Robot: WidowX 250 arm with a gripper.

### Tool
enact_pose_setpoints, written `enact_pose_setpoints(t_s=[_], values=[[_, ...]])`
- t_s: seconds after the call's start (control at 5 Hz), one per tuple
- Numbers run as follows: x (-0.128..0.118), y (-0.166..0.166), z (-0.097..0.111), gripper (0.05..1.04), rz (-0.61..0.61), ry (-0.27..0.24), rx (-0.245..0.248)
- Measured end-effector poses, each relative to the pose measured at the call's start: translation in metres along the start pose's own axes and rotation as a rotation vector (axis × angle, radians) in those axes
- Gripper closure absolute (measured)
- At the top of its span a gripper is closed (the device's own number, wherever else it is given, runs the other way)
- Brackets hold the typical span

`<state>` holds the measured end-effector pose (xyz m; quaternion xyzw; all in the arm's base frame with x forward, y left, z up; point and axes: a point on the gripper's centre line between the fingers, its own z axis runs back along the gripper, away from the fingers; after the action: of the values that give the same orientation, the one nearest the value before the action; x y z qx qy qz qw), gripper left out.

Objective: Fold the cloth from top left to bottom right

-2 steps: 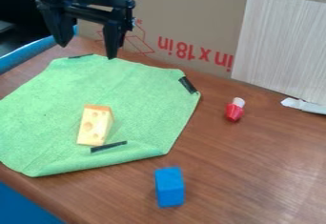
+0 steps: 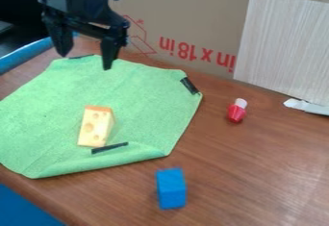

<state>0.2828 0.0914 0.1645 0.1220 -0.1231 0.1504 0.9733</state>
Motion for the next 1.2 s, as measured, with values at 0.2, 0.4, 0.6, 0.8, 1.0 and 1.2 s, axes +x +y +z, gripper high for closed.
enact_pose_setpoints(t_s=[0.2, 0.4, 0.6, 0.8, 1.0, 1.2], values=[[0.019, 0.005, -0.032, 0.082, -0.088, -0.019, 0.072], [0.049, 0.012, -0.061, 0.082, -0.196, -0.021, 0.077], [0.071, 0.029, -0.068, 0.082, -0.205, -0.047, 0.051], [0.088, 0.045, -0.076, 0.082, -0.218, -0.024, -0.020], [0.100, 0.061, -0.082, 0.082, -0.224, 0.005, -0.062], [0.109, 0.075, -0.096, 0.082, -0.312, 0.074, -0.087]])
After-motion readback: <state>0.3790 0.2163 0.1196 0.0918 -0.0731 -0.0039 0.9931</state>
